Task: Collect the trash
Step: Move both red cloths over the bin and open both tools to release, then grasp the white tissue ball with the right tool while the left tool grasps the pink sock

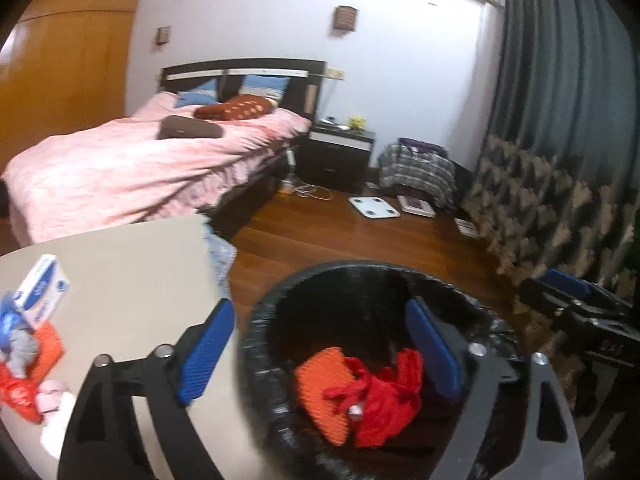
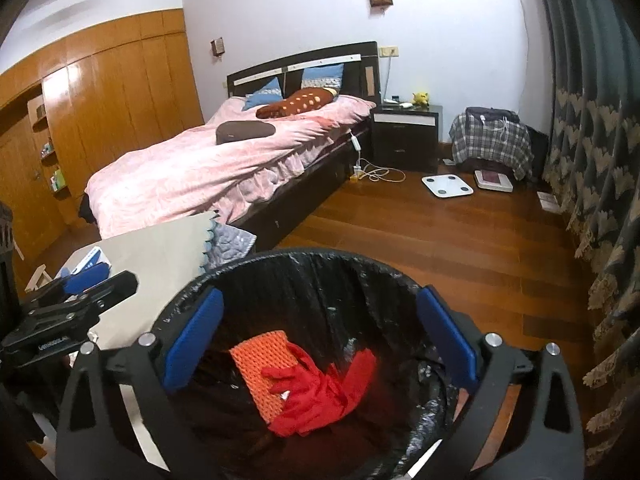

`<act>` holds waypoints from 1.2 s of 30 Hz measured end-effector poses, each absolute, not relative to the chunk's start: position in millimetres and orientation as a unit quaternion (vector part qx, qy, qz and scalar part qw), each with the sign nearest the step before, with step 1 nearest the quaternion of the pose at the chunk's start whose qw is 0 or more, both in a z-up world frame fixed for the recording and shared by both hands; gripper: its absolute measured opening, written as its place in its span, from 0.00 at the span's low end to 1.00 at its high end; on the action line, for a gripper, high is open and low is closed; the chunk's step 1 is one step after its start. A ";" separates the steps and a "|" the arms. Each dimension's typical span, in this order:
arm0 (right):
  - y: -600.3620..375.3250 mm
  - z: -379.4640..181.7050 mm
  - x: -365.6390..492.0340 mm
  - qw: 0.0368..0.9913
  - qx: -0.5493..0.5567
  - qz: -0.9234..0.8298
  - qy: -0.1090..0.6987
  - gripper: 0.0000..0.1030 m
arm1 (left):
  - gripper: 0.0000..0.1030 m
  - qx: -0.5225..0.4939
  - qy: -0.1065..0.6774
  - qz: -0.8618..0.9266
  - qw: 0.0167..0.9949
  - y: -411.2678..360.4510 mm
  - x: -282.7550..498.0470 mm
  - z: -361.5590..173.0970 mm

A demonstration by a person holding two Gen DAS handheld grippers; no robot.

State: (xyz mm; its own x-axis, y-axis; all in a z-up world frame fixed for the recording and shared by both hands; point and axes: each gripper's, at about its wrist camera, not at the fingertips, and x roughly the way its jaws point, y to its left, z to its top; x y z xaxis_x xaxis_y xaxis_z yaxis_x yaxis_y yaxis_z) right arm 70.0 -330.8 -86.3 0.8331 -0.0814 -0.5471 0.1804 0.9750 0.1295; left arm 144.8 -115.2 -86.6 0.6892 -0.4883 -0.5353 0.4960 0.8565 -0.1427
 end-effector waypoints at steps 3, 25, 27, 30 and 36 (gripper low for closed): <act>-320.7 -80.9 75.2 0.953 0.091 -0.057 0.282 0.94 | 0.91 0.004 0.289 -0.241 0.926 -91.3 146.1 -82.5; -143.1 -90.5 140.5 0.946 0.068 0.105 0.300 0.95 | 0.94 0.003 0.273 -0.029 0.961 110.9 124.8 -91.5; -130.1 -93.0 143.7 0.944 0.065 0.116 0.301 0.95 | 0.94 0.003 0.276 -0.017 0.961 123.9 122.7 -97.9; -106.4 -101.5 149.8 0.942 0.058 0.131 0.304 0.95 | 0.94 0.005 0.281 0.001 0.960 142.8 120.8 -109.5; -68.7 -123.3 160.0 0.932 0.048 0.156 0.322 0.95 | 0.94 -0.005 0.295 0.025 0.955 173.2 117.1 -129.1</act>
State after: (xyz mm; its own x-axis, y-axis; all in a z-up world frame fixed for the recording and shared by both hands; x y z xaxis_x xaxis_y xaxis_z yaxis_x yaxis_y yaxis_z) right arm 160.0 -68.7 -123.3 0.7434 0.3226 -0.5859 -0.2603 0.9465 0.1909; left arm 117.1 173.2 -129.1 0.8250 0.0446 -0.5634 -0.0504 0.9987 0.0053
